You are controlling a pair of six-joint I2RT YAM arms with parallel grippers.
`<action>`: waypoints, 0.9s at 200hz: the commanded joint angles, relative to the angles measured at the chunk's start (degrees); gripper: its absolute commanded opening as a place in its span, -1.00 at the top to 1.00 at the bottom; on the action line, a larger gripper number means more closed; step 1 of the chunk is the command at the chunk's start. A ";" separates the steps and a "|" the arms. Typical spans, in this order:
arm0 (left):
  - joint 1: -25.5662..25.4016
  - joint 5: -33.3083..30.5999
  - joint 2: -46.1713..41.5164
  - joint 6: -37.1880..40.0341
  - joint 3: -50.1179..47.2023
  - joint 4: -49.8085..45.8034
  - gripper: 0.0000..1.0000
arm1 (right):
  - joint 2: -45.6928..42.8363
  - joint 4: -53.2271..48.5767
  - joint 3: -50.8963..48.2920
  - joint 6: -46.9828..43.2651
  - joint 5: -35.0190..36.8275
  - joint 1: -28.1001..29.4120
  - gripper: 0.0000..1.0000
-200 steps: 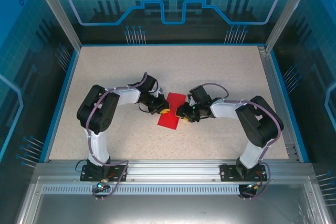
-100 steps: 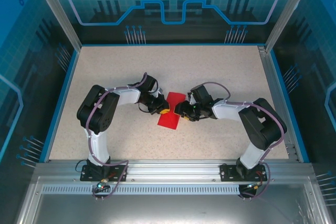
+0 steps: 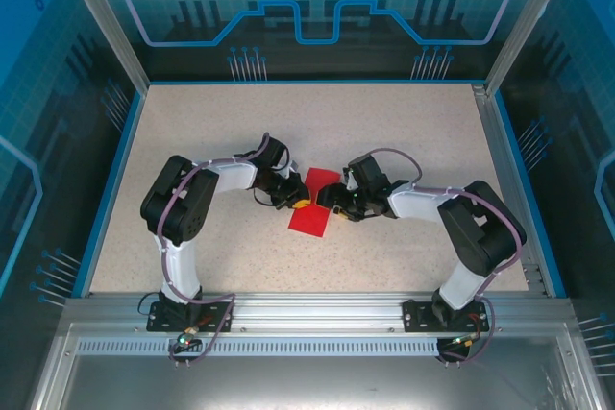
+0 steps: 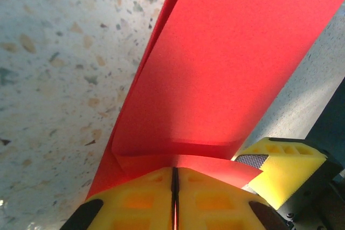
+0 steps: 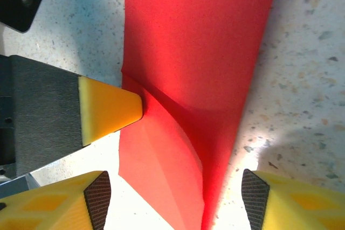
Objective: Fold a paper plane with a square sheet of paper (pick it up from the middle)
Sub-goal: Turn over the paper at the center of the table.
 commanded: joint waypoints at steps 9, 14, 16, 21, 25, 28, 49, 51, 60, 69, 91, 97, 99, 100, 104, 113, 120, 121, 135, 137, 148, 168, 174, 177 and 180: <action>0.16 -0.20 0.12 0.05 0.48 -1.40 0.77 | 2.45 -1.13 0.86 0.49 0.64 0.84 -0.34; 0.12 -0.20 0.12 0.06 0.50 -1.38 0.78 | 2.89 -0.81 0.99 0.46 0.44 0.83 -0.28; 0.16 -0.20 0.12 0.03 0.43 -1.39 0.78 | 3.10 -0.62 1.06 0.46 0.21 0.87 -0.26; 0.17 -0.19 0.12 0.07 0.41 -1.35 0.78 | 3.43 -0.28 1.21 0.45 -0.19 0.88 -0.21; 0.16 -0.20 0.12 0.06 0.36 -1.30 0.78 | 3.81 0.01 1.37 0.43 -0.52 0.95 -0.17; 0.15 -0.14 0.12 -0.04 0.33 -1.26 0.78 | 4.00 0.10 1.48 0.45 -0.76 0.95 -0.14; 0.15 -0.28 0.04 -0.01 0.19 -1.22 0.78 | 4.83 1.20 2.12 0.55 -1.73 1.06 0.00; 0.14 -0.29 0.03 -0.01 0.22 -1.22 0.78 | 4.84 1.18 2.15 0.55 -1.77 1.04 0.02; 0.13 -0.42 -0.01 -0.02 0.23 -1.31 0.78 | 5.07 1.24 2.38 0.55 -1.86 1.06 0.08; 0.11 -0.38 -0.06 -0.01 0.17 -1.31 0.78 | 5.14 1.70 2.40 0.61 -2.02 1.06 0.17; 0.11 -0.38 -0.05 -0.02 0.32 -1.40 0.78 | 5.04 2.40 2.36 0.77 -2.22 0.99 0.23; 0.11 -0.46 -0.14 -0.01 0.32 -1.48 0.78 | 5.05 2.64 2.35 0.80 -2.26 0.95 0.24; 0.11 -0.46 -0.17 -0.01 0.32 -1.48 0.78 | 5.00 2.72 2.30 0.85 -2.23 1.01 0.24; 0.15 -0.47 -0.15 -0.01 0.32 -1.48 0.78 | 4.98 2.78 2.27 0.83 -2.22 0.99 0.24; 0.19 -0.47 -0.17 -0.03 0.32 -1.49 0.78 | 4.96 2.99 2.13 1.00 -2.24 0.93 0.24; 0.12 -0.46 -0.17 -0.01 0.41 -1.49 0.78 | 4.87 3.11 2.06 1.01 -2.21 0.96 0.23; 0.16 -0.47 -0.19 -0.06 0.41 -1.49 0.78 | 4.86 3.10 1.93 0.93 -2.12 0.97 0.21; 0.18 -0.47 -0.21 -0.08 0.41 -1.49 0.78 | 4.87 3.15 1.92 0.91 -2.13 0.97 0.21; 0.18 -0.71 -0.60 -0.28 0.16 -1.27 0.78 | 4.54 3.58 1.32 0.74 -1.88 0.93 0.20; 0.19 -0.72 -0.72 -0.34 0.15 -1.23 0.78 | 4.53 3.71 1.23 0.73 -1.87 0.96 0.20; 0.13 -0.81 -1.15 -0.56 -0.03 -0.96 0.78 | 4.15 4.32 0.77 0.58 -1.97 0.97 0.24; 0.13 -0.73 -1.53 -0.96 -0.08 -0.63 0.77 | 3.86 5.79 0.01 -0.09 -2.56 0.97 0.34; 0.15 -0.50 -1.66 -1.21 -0.20 -0.33 0.77 | 3.90 6.13 -0.11 -0.32 -2.64 0.97 0.37; 0.17 -0.36 -1.78 -1.40 -0.22 -0.08 0.77 | 3.93 6.24 -0.05 -0.55 -2.77 0.97 0.38; 0.12 -0.26 -1.88 -1.60 -0.29 0.18 0.77 | 3.97 6.33 -0.10 -0.61 -2.75 0.91 0.39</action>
